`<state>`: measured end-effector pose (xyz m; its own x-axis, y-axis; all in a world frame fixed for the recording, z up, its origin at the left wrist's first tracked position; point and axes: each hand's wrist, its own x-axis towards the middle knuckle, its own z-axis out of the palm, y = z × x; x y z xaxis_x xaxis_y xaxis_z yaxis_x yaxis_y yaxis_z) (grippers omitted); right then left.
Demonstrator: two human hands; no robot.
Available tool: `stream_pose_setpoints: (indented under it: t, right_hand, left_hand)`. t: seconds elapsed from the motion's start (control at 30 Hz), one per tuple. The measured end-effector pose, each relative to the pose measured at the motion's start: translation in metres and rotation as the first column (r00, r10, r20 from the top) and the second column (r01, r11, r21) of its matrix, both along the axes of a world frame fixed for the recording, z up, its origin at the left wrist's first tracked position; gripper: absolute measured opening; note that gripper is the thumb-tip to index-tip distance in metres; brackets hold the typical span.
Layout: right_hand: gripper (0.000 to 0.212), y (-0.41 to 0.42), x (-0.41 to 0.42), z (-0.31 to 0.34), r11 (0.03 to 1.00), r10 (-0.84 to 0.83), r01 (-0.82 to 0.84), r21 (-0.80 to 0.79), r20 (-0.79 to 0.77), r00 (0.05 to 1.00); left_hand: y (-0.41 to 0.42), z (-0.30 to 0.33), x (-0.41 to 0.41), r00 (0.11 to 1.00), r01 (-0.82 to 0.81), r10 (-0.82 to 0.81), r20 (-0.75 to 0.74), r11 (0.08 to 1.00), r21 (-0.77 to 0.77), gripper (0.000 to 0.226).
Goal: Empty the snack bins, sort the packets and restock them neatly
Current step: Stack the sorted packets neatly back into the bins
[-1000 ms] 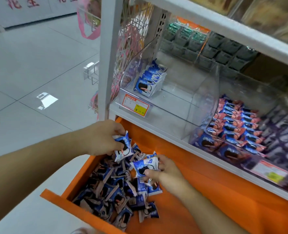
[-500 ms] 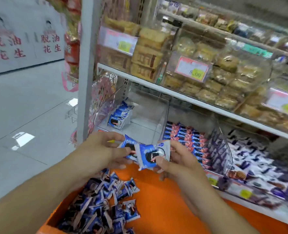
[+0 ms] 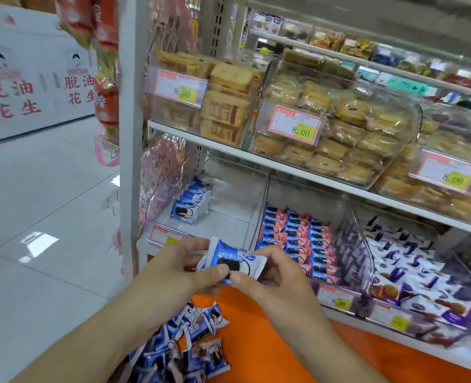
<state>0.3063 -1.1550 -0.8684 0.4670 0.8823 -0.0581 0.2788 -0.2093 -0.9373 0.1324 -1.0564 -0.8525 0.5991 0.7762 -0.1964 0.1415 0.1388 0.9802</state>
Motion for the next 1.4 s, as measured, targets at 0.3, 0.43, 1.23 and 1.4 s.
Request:
stream_pose_setpoints:
  t: [0.3, 0.43, 1.23, 1.4]
  right_hand:
    - [0.044, 0.021, 0.006, 0.001, 0.986, 0.166, -0.165, -0.039, 0.024, 0.986]
    - [0.047, 0.043, -0.002, 0.002, 0.979, 0.200, -0.193, -0.074, 0.115, 0.973]
    - [0.047, 0.281, 0.028, -0.089, 0.949, 0.305, -0.272, -0.162, 0.696, 0.650]
    - [0.050, 0.280, 0.026, -0.091, 0.947, 0.314, -0.261, -0.189, 0.722, 0.617]
  left_hand:
    - [0.026, -0.010, -0.010, 0.991, 0.126, -0.125, -0.045, 0.992, 0.030, 0.035]
    - [0.044, -0.012, -0.020, 0.977, 0.191, -0.174, -0.125, 0.971, 0.140, 0.027]
    - [0.162, -0.078, -0.042, 0.873, 0.152, 0.277, -0.401, 0.627, 0.764, 0.086]
    - [0.162, -0.081, -0.041, 0.877, 0.147, 0.277, -0.392, 0.622, 0.769, 0.087]
